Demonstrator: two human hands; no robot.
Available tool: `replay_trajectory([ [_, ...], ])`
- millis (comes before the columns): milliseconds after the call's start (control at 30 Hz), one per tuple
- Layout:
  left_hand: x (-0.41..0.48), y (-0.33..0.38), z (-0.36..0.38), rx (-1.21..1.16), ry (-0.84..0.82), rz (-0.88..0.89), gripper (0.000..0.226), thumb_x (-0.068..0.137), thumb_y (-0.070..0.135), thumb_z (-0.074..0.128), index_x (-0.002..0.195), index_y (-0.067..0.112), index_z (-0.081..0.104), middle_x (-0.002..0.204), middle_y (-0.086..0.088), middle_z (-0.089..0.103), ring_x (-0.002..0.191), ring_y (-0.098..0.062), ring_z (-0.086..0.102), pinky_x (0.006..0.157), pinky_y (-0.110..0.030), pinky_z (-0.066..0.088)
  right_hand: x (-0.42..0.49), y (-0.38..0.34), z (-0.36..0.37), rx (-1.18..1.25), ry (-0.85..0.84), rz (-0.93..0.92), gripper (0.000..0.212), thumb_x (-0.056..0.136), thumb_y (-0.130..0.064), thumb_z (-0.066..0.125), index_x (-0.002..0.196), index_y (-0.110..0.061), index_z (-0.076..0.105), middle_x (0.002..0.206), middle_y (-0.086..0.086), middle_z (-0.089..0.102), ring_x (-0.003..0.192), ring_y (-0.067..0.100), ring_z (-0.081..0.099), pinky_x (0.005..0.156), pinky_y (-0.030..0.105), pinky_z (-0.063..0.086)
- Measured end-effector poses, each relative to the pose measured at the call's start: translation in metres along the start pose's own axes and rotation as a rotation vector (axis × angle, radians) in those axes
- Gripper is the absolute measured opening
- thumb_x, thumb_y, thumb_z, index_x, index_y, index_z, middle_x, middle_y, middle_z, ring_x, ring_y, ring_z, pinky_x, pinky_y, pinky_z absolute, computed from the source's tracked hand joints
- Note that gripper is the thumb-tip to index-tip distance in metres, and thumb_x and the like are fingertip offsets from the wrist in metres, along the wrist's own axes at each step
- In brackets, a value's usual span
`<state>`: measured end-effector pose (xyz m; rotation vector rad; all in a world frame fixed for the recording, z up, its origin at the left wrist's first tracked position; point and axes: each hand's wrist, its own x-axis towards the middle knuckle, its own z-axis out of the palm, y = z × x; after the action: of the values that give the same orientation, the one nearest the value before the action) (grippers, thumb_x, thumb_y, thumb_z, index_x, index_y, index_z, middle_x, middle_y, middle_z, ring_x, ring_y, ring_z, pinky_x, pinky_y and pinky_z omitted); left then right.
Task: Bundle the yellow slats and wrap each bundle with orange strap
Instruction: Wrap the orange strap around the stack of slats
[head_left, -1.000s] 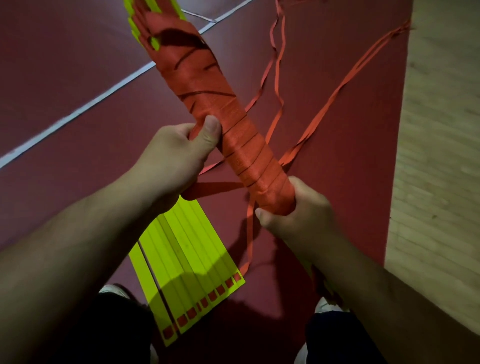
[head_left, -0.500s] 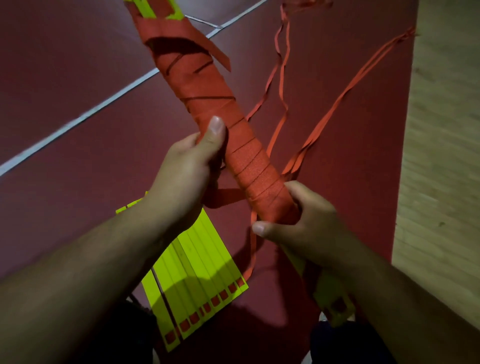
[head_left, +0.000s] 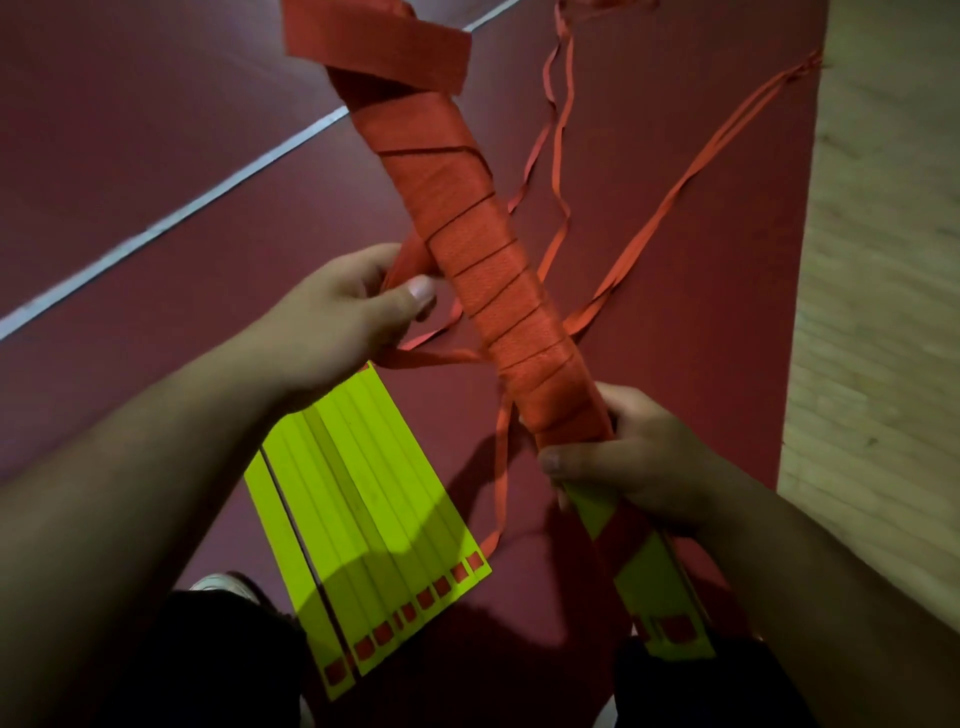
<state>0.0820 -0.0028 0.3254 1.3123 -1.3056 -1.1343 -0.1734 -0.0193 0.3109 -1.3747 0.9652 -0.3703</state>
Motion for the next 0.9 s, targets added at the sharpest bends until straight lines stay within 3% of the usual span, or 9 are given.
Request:
replay_trajectory([
  [200,-0.004,0.005,0.018,0.207,0.081,-0.036,0.034,0.105,0.003,0.042,0.092,0.025,0.065,0.085,-0.002,0.061,0.079,-0.009,0.056,0.071,-0.013,0.044,0.002,0.002,0.003,-0.003,0.101,-0.013,0.030,0.063,-0.013,0.075,0.085,-0.001,0.058,0.063,0.008,0.060,0.052,0.020,0.057,0.048,0.026,0.047],
  [333,-0.010,0.008,0.029,0.039,0.112,-0.122,0.031,0.102,0.002,0.044,0.081,0.020,0.057,0.064,0.002,0.046,0.051,-0.007,0.044,0.050,-0.019,0.042,0.009,0.009,0.005,-0.235,0.266,-0.018,0.027,0.070,-0.018,0.086,0.081,-0.017,0.061,0.065,-0.007,0.057,0.060,0.009,0.050,0.057,0.026,0.042],
  [400,-0.013,0.009,0.037,-0.053,0.113,-0.167,0.020,0.097,0.020,0.055,0.078,0.023,0.055,0.063,-0.002,0.035,0.047,-0.012,0.033,0.043,-0.021,0.030,0.011,0.012,0.009,-0.386,0.409,-0.043,0.026,0.073,-0.020,0.084,0.081,-0.020,0.059,0.068,-0.008,0.058,0.061,0.008,0.049,0.057,0.020,0.041],
  [467,-0.015,0.008,0.048,-0.022,0.169,-0.161,0.031,0.087,0.051,0.063,0.068,0.028,0.055,0.058,0.005,0.034,0.044,-0.011,0.030,0.043,-0.025,0.026,0.010,0.016,0.018,-0.576,0.517,-0.128,0.029,0.074,-0.026,0.082,0.086,-0.026,0.055,0.073,-0.007,0.060,0.063,0.012,0.052,0.058,0.017,0.042],
  [533,-0.017,0.004,0.056,-0.023,0.293,-0.177,0.044,0.087,0.062,0.063,0.066,0.025,0.050,0.053,0.010,0.033,0.041,-0.009,0.029,0.043,-0.027,0.026,0.008,0.018,0.028,-0.721,0.539,-0.155,0.035,0.075,-0.036,0.078,0.101,-0.028,0.056,0.083,0.000,0.067,0.079,0.023,0.063,0.067,0.031,0.049],
  [633,-0.013,0.004,0.055,-0.266,0.356,-0.294,0.045,0.092,0.056,0.059,0.068,0.023,0.042,0.059,0.004,0.027,0.041,-0.011,0.023,0.047,-0.023,0.027,0.007,0.013,0.028,-0.813,0.451,-0.138,0.050,0.074,-0.046,0.076,0.115,-0.030,0.054,0.094,0.000,0.070,0.091,0.026,0.064,0.071,0.031,0.047],
  [767,-0.009,0.008,0.042,-0.480,0.258,-0.295,0.039,0.091,0.058,0.057,0.076,0.023,0.050,0.055,0.007,0.032,0.043,-0.011,0.026,0.072,-0.047,0.035,0.006,0.004,0.010,-0.520,0.146,-0.056,0.053,0.069,-0.039,0.086,0.113,-0.035,0.058,0.093,-0.010,0.069,0.089,0.004,0.064,0.075,0.019,0.048],
  [833,-0.009,0.010,0.040,-0.475,0.187,-0.224,0.038,0.088,0.058,0.055,0.077,0.022,0.052,0.059,0.003,0.036,0.048,-0.012,0.029,0.063,-0.035,0.039,0.009,0.007,0.005,-0.388,0.020,0.031,0.040,0.068,-0.038,0.087,0.100,-0.033,0.064,0.090,-0.006,0.072,0.087,0.011,0.070,0.080,0.034,0.056],
  [900,-0.010,0.014,0.038,-0.449,0.132,-0.182,0.039,0.083,0.058,0.055,0.073,0.021,0.050,0.064,0.000,0.034,0.054,-0.016,0.022,0.055,-0.025,0.039,0.011,0.012,0.008,-0.373,-0.001,-0.006,0.033,0.065,-0.039,0.087,0.088,-0.027,0.066,0.079,-0.007,0.071,0.075,0.009,0.068,0.075,0.034,0.057],
])
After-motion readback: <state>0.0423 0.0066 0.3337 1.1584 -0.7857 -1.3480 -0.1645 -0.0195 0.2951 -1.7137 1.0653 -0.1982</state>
